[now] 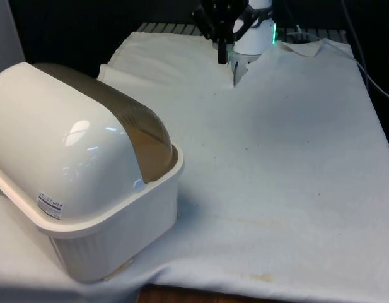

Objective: Open the lid, then close it.

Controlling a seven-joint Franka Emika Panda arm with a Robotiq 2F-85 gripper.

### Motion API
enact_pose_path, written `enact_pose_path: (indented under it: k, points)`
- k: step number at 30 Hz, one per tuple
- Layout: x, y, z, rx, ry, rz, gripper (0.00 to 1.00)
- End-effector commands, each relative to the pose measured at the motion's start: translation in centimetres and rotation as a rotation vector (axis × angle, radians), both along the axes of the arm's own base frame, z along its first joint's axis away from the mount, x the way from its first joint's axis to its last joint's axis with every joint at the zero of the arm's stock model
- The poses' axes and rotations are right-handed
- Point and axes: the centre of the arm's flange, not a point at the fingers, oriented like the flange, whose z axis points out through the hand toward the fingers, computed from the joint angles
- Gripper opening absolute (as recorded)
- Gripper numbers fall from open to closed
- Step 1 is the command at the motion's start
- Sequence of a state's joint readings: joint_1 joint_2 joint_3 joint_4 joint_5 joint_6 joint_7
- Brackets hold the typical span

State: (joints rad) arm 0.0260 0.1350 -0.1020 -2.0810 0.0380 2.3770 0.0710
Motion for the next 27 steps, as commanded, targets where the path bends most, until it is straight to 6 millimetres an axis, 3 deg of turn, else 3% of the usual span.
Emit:
enact_pose_path:
  k: [1,16,27]
  points:
    - [0.1,-0.2,-0.4,0.007,-0.013,-0.01,0.0]
    - [0.6,-2.0,-5.1,-0.008,-0.044,-0.082,0.0]
    - [0.8,-2.1,-6.8,-0.015,-0.061,-0.119,0.0]
